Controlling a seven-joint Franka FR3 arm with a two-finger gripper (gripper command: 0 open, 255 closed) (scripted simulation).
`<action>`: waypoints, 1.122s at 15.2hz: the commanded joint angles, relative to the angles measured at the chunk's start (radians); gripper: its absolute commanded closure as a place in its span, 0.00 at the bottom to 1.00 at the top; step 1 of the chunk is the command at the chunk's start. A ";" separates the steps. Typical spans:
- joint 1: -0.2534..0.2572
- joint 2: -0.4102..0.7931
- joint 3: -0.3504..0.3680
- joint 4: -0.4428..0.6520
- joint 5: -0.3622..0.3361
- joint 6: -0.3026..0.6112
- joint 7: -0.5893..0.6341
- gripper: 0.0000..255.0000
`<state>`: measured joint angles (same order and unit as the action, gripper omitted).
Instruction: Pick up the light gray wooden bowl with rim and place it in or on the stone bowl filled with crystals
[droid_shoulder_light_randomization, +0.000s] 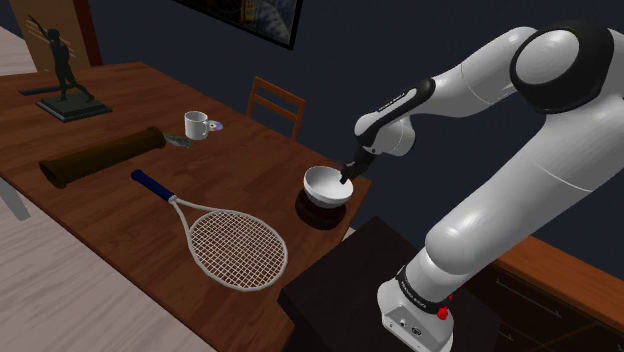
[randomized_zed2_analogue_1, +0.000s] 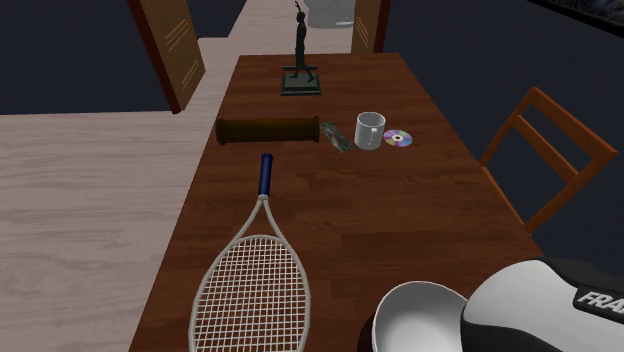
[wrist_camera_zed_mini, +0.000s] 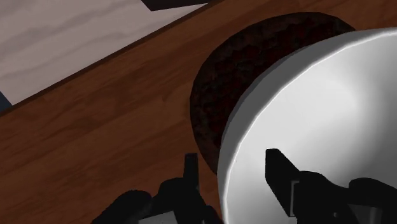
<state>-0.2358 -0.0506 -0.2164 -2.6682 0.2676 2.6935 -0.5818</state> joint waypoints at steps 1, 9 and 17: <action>0.000 0.000 0.000 0.000 0.000 0.000 0.000 0.00; -0.034 -0.145 -0.001 0.007 -0.112 -0.145 0.079 0.00; -0.035 -0.145 0.000 0.007 -0.112 -0.145 0.079 0.00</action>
